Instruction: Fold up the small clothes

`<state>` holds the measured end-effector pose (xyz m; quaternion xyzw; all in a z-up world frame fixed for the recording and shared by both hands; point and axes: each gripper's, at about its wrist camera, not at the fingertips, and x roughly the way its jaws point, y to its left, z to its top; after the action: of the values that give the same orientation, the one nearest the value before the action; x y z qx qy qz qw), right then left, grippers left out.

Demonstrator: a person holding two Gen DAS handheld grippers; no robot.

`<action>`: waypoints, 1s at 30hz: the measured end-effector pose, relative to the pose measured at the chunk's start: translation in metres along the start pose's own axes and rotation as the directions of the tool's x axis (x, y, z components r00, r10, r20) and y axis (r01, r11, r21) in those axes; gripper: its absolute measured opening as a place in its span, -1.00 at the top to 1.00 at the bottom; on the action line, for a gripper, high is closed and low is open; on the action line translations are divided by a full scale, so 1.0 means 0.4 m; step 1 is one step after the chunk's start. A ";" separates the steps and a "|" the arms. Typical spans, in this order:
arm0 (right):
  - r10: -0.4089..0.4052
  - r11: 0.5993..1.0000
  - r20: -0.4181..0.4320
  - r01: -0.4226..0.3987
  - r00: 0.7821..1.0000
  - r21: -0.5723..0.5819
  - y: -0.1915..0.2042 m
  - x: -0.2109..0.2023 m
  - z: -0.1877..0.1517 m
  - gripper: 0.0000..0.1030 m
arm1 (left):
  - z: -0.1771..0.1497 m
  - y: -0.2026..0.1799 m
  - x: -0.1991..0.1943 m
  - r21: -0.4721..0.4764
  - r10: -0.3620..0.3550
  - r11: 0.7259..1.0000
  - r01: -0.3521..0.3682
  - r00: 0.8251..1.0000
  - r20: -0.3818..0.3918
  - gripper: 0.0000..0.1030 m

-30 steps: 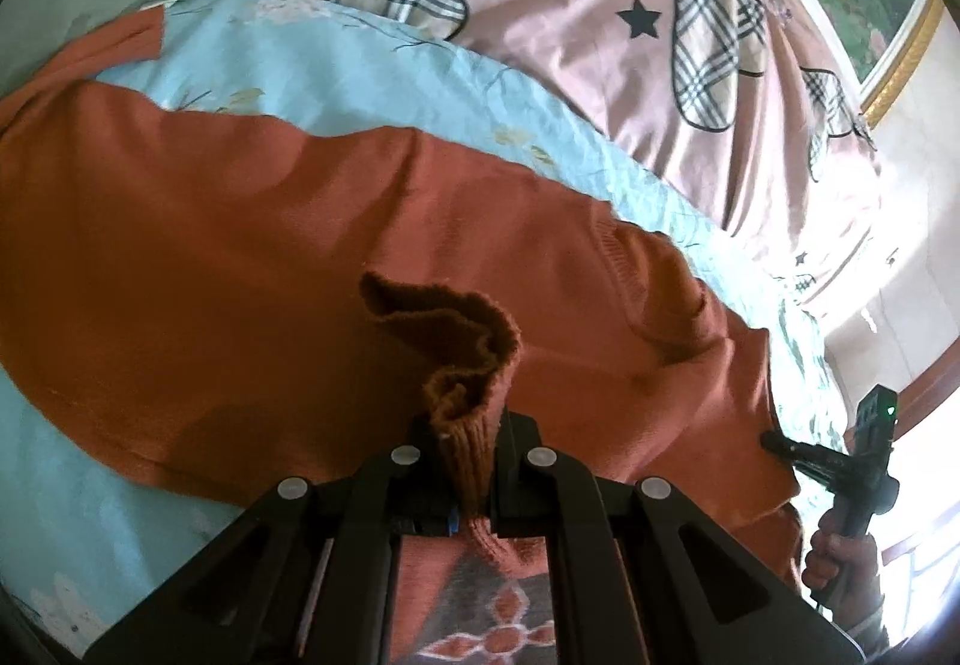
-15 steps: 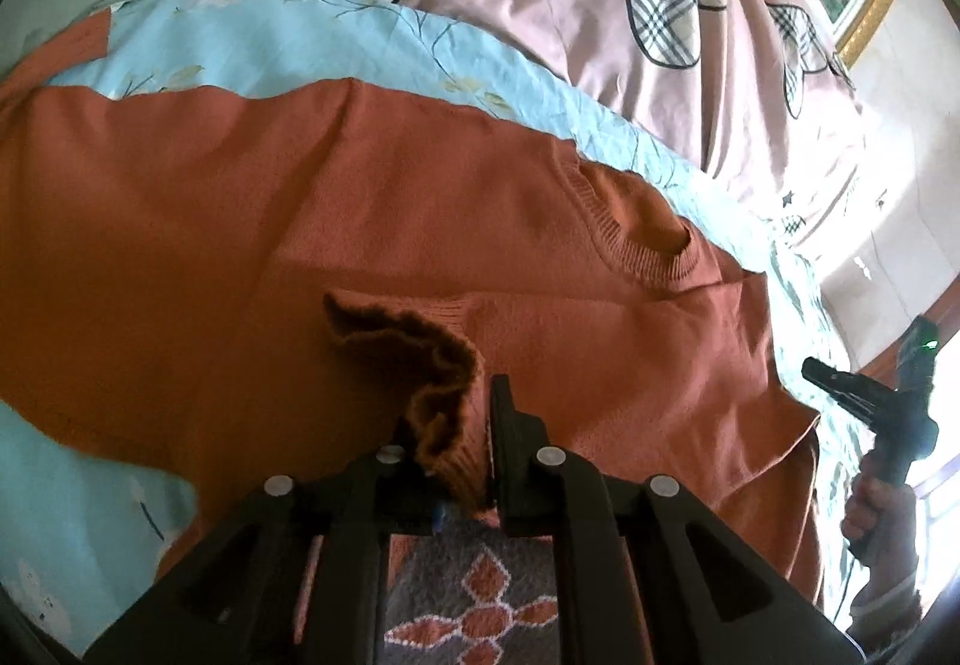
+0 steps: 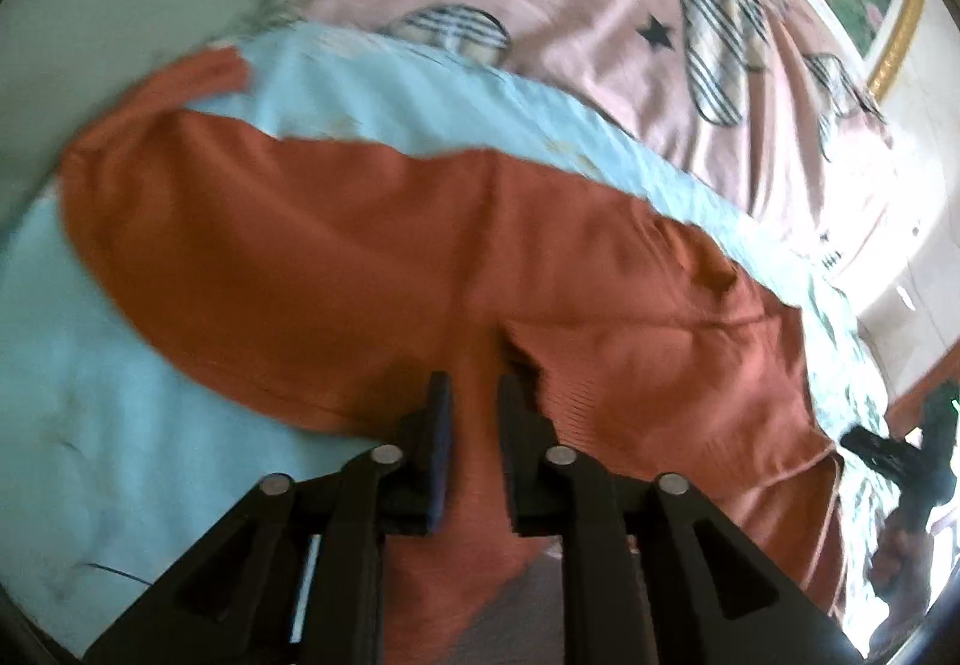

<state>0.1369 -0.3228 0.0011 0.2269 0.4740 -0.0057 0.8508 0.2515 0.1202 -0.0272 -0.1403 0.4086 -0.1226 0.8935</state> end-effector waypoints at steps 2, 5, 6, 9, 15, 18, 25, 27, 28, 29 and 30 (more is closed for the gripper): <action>0.052 0.999 -0.022 -0.052 0.998 -0.013 0.037 0.011 -0.023 0.08 | 0.030 0.037 -0.016 0.006 0.072 0.997 -0.072 0.997 0.019 0.51; 0.090 0.995 -0.061 -0.092 0.994 -0.033 0.101 0.033 -0.057 0.07 | 0.096 0.094 -0.014 0.024 0.194 0.981 -0.195 0.980 0.038 0.46; 0.095 0.994 -0.070 -0.098 0.993 -0.039 0.113 0.037 -0.066 0.06 | 0.127 0.114 -0.006 0.036 0.249 0.967 -0.250 0.968 0.044 0.39; 0.116 0.992 -0.108 -0.121 0.987 -0.046 0.150 0.064 -0.084 0.05 | 0.210 0.163 0.034 0.076 0.384 0.918 -0.388 0.921 0.068 -0.08; 0.137 0.989 -0.154 -0.145 0.979 -0.043 0.189 0.111 -0.096 0.04 | 0.361 0.256 0.174 0.136 0.551 0.825 -0.549 0.834 0.031 -0.32; 0.139 0.988 -0.167 -0.148 0.976 -0.041 0.198 0.124 -0.094 0.04 | 0.400 0.301 0.225 0.134 0.571 0.814 -0.565 0.821 -0.003 0.09; 0.156 0.985 -0.144 -0.165 0.977 -0.057 0.207 0.102 -0.096 0.04 | 0.410 0.332 0.130 -0.009 0.360 0.933 -0.360 0.932 0.034 0.95; 0.166 0.983 -0.134 -0.175 0.977 -0.059 0.209 0.095 -0.099 0.04 | 0.384 0.290 0.058 -0.041 0.261 0.965 -0.258 0.961 0.087 0.95; 0.170 0.982 -0.129 -0.178 0.977 -0.058 0.210 0.091 -0.101 0.04 | 0.370 0.266 0.037 -0.041 0.228 0.973 -0.225 0.968 0.104 0.95; 0.173 0.982 -0.126 -0.181 0.977 -0.055 0.209 0.089 -0.103 0.04 | 0.350 0.231 0.007 -0.036 0.184 0.983 -0.181 0.975 0.126 0.95; 0.179 0.981 -0.121 -0.185 0.976 -0.049 0.207 0.085 -0.106 0.04 | 0.333 0.202 -0.010 -0.037 0.159 0.987 -0.155 0.977 0.139 0.95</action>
<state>0.1403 -0.2252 -0.0140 0.2438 0.4998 0.0996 0.8251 0.3593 0.2169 0.0308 -0.1274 0.3557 -0.0360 0.9252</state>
